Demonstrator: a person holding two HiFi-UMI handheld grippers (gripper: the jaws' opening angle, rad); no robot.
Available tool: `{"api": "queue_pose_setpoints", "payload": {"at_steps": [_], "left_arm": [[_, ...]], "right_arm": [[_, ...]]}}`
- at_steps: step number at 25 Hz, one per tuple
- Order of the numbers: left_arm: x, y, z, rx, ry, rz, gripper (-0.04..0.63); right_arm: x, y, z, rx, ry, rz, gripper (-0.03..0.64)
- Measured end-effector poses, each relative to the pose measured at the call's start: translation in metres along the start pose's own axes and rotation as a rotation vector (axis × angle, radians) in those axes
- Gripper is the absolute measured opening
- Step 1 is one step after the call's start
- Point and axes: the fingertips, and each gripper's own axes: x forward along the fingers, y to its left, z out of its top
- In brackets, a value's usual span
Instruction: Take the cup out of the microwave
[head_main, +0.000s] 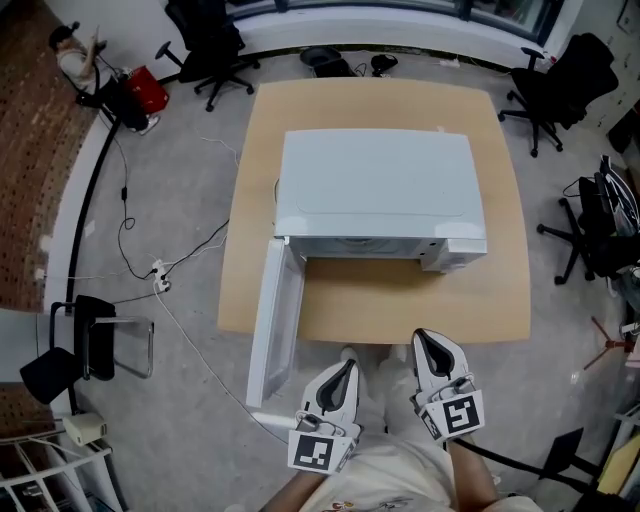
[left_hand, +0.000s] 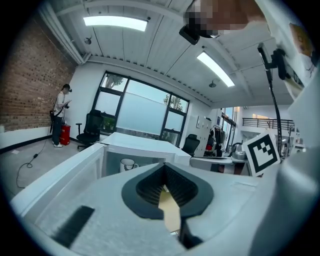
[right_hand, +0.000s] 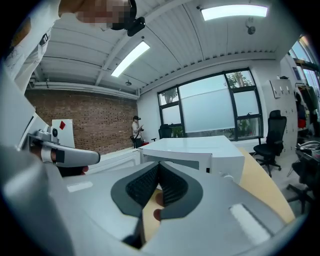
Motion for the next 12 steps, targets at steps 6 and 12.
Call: {"api": "queue_pose_setpoints", "payload": {"at_steps": [6, 12], "left_arm": [[0.046, 0.042, -0.008, 0.028, -0.071, 0.061, 0.139], [0.099, 0.095, -0.025, 0.067, -0.088, 0.192, 0.276]], "right_arm": [[0.034, -0.010, -0.017, 0.001, 0.020, 0.027, 0.006], [0.061, -0.017, -0.036, 0.005, 0.053, 0.059, 0.006]]}}
